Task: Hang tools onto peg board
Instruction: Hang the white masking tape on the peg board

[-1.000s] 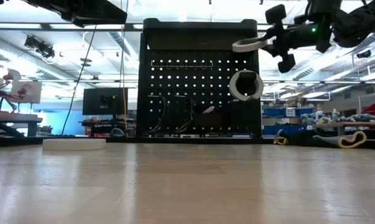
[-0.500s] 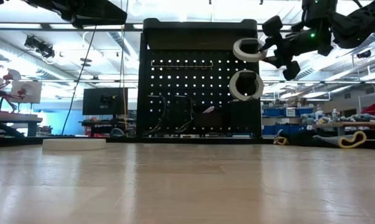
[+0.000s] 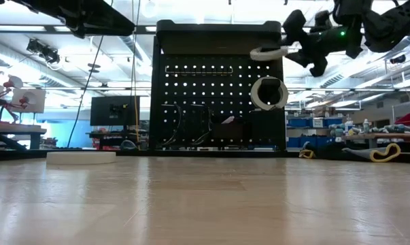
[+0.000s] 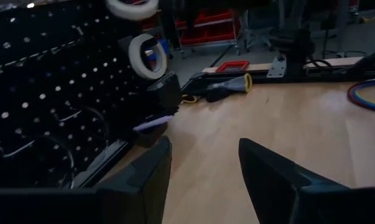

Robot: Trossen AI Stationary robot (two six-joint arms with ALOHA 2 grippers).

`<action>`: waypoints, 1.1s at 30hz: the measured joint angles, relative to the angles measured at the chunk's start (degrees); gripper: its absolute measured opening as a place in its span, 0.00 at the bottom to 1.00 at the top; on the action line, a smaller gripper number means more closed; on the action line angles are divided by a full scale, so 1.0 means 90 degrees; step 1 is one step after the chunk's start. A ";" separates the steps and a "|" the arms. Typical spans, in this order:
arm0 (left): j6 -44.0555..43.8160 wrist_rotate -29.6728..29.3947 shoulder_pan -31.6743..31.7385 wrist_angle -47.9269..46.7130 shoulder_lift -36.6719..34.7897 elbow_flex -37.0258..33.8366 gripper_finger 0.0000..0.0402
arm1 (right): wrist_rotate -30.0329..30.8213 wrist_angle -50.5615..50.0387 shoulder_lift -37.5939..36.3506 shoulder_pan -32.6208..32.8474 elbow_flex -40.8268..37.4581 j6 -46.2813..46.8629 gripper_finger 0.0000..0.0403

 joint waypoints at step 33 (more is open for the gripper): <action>-0.5192 0.0926 0.0982 -0.4640 -0.0467 -0.0197 0.48 | 0.1032 -0.0995 -0.0459 0.1830 0.0000 -0.3214 0.61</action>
